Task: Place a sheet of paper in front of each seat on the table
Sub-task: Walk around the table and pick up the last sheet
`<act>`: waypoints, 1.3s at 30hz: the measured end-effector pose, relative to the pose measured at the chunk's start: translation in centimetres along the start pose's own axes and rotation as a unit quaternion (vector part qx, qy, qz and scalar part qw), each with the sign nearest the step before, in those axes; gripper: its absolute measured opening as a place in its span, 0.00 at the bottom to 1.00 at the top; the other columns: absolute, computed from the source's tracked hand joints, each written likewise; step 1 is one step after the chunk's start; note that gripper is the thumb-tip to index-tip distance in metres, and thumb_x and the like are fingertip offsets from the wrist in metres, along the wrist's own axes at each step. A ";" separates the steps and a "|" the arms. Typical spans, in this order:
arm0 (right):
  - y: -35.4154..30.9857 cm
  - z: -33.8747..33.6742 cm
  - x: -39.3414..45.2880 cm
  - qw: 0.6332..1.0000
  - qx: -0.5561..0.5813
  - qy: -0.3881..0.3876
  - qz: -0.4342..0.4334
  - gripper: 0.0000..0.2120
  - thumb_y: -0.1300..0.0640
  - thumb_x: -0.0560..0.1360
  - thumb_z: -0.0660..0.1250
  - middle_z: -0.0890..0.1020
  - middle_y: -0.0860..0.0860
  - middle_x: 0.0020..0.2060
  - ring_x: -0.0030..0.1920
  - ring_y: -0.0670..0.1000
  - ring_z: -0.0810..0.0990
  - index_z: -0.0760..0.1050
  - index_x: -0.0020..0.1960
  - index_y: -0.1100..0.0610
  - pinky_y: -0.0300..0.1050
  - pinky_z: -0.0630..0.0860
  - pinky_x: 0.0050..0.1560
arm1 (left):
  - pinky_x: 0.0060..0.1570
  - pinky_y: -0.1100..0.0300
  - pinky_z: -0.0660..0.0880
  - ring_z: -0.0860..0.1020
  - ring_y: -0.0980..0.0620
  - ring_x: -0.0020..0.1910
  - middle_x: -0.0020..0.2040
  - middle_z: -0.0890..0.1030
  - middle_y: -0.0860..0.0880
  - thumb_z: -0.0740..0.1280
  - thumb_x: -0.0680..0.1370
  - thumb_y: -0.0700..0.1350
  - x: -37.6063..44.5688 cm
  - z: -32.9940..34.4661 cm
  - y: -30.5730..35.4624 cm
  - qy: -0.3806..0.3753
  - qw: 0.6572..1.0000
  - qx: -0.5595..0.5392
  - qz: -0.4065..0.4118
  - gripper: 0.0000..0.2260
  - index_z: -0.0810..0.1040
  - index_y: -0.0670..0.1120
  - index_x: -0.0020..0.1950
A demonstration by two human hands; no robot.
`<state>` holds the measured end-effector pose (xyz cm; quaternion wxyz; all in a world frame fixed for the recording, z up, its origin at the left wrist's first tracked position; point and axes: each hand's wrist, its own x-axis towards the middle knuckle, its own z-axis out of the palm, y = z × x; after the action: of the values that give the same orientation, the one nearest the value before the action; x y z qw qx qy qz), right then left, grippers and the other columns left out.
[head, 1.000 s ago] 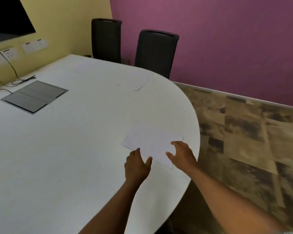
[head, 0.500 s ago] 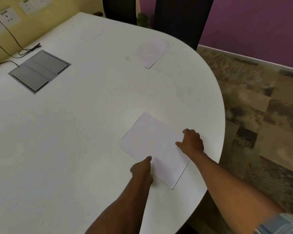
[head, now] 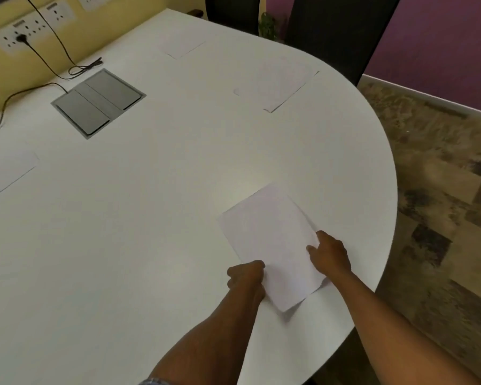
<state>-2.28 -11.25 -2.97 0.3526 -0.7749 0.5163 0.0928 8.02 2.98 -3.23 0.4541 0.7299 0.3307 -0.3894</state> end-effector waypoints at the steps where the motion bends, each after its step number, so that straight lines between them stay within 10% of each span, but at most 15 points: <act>1: 0.1 0.0 -0.2 1.000 0.012 -0.008 -0.004 0.20 0.53 0.78 0.64 0.79 0.59 0.61 0.60 0.60 0.77 0.69 0.67 0.60 0.47 0.74 0.55 | 0.56 0.44 0.76 0.77 0.38 0.54 0.60 0.76 0.39 0.74 0.66 0.37 0.0 -0.3 0.0 -0.007 1.000 -0.006 0.008 0.29 0.69 0.38 0.64; 7: -0.9 1.0 -2.8 0.992 0.117 -0.051 0.009 0.29 0.49 0.77 0.67 0.72 0.56 0.70 0.69 0.58 0.71 0.64 0.74 0.58 0.49 0.69 0.66 | 0.55 0.49 0.76 0.78 0.41 0.51 0.54 0.80 0.42 0.64 0.74 0.38 -0.4 -4.6 0.4 -0.025 0.988 0.055 0.143 0.13 0.77 0.40 0.58; 14: -7.6 4.4 -7.5 0.982 0.169 -0.050 -0.070 0.06 0.52 0.77 0.67 0.82 0.51 0.52 0.44 0.48 0.77 0.73 0.52 0.52 0.43 0.74 0.47 | 0.49 0.54 0.74 0.77 0.45 0.48 0.51 0.81 0.45 0.59 0.77 0.38 -0.1 -13.9 3.1 0.043 0.957 0.103 0.268 0.11 0.79 0.42 0.54; 24: -20.6 11.8 -14.3 0.956 0.222 -0.028 -0.188 0.44 0.59 0.74 0.71 0.70 0.56 0.71 0.68 0.56 0.73 0.45 0.76 0.38 0.47 0.72 0.59 | 0.43 0.58 0.71 0.77 0.47 0.46 0.47 0.79 0.48 0.58 0.74 0.38 2.9 -30.7 9.7 0.047 0.917 0.202 0.340 0.10 0.77 0.44 0.51; 31: -27.8 18.9 -18.5 0.956 0.195 -0.076 -0.205 0.24 0.56 0.74 0.71 0.78 0.45 0.35 0.35 0.43 0.77 0.70 0.68 0.46 0.29 0.70 0.35 | 0.49 0.59 0.67 0.75 0.42 0.57 0.60 0.77 0.42 0.59 0.74 0.37 7.7 -41.9 15.2 0.061 0.856 0.363 0.363 0.15 0.75 0.43 0.59; 39: -32.6 29.8 -22.2 0.936 0.157 -0.255 -0.184 0.29 0.47 0.75 0.69 0.73 0.47 0.68 0.55 0.46 0.79 0.63 0.74 0.43 0.41 0.73 0.61 | 0.54 0.56 0.70 0.73 0.41 0.62 0.64 0.75 0.41 0.60 0.75 0.37 16.9 -51.5 17.5 0.098 0.845 0.414 0.324 0.18 0.74 0.42 0.64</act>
<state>22.53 31.29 1.12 0.6004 -0.7414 0.2656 0.1389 44.53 46.07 3.87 0.1756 0.9501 -0.0732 -0.2472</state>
